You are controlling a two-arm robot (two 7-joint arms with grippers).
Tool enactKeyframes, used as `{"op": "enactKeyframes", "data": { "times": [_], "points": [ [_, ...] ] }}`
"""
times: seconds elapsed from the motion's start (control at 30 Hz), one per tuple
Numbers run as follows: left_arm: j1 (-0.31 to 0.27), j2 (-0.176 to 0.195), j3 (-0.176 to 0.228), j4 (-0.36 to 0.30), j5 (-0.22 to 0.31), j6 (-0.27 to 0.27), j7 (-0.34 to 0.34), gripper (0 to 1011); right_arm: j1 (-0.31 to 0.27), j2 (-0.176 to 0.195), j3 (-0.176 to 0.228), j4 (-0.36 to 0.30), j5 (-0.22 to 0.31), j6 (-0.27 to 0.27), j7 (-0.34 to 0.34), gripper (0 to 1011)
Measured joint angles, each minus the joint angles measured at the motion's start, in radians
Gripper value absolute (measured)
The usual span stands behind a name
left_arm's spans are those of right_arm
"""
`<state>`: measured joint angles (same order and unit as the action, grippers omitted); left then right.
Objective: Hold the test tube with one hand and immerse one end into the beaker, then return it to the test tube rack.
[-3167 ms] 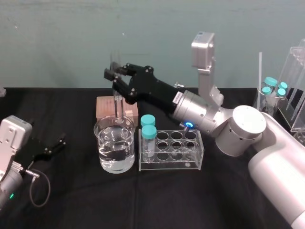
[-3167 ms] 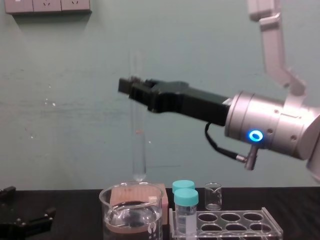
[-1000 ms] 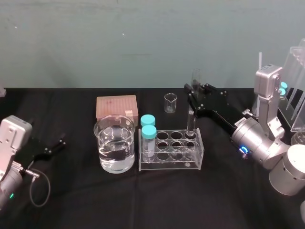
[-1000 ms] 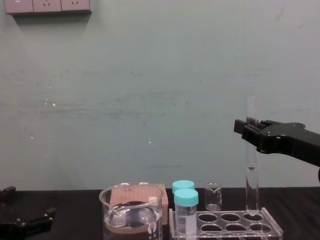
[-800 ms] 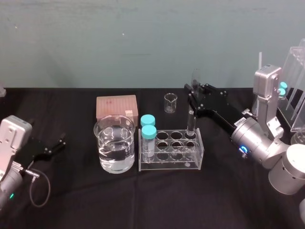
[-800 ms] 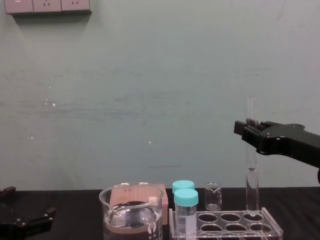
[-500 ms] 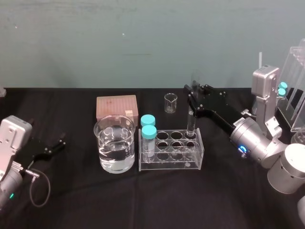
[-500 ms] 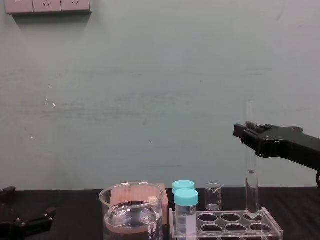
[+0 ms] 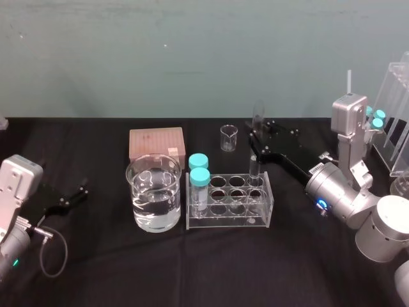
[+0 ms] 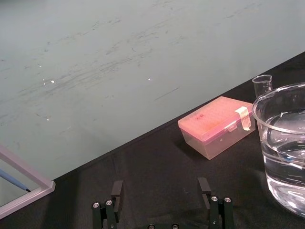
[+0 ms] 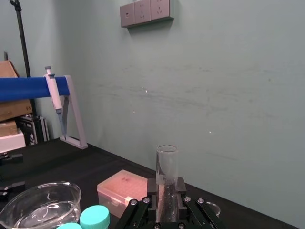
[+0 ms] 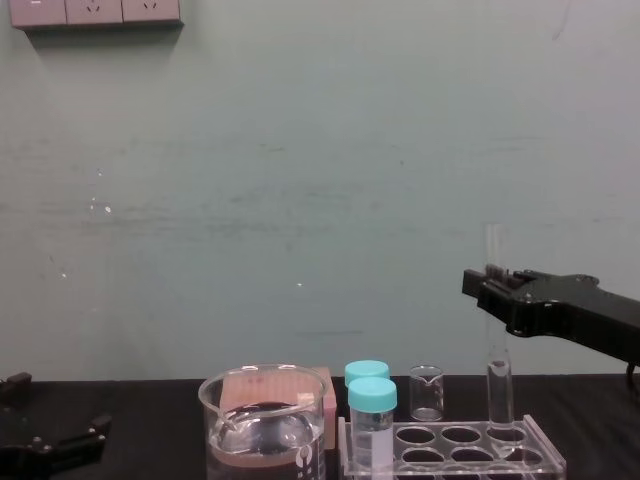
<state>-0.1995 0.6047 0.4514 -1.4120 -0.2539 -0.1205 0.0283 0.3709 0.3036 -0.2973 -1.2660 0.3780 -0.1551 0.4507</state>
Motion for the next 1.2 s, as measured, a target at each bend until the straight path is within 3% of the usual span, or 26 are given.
{"op": "enactKeyframes", "data": {
  "times": [1.2],
  "points": [
    [0.000, 0.000, 0.000, 0.000, 0.000, 0.000, 0.000, 1000, 0.014, -0.010, -0.012, 0.063, -0.011, -0.007, 0.016, 230]
  ]
}}
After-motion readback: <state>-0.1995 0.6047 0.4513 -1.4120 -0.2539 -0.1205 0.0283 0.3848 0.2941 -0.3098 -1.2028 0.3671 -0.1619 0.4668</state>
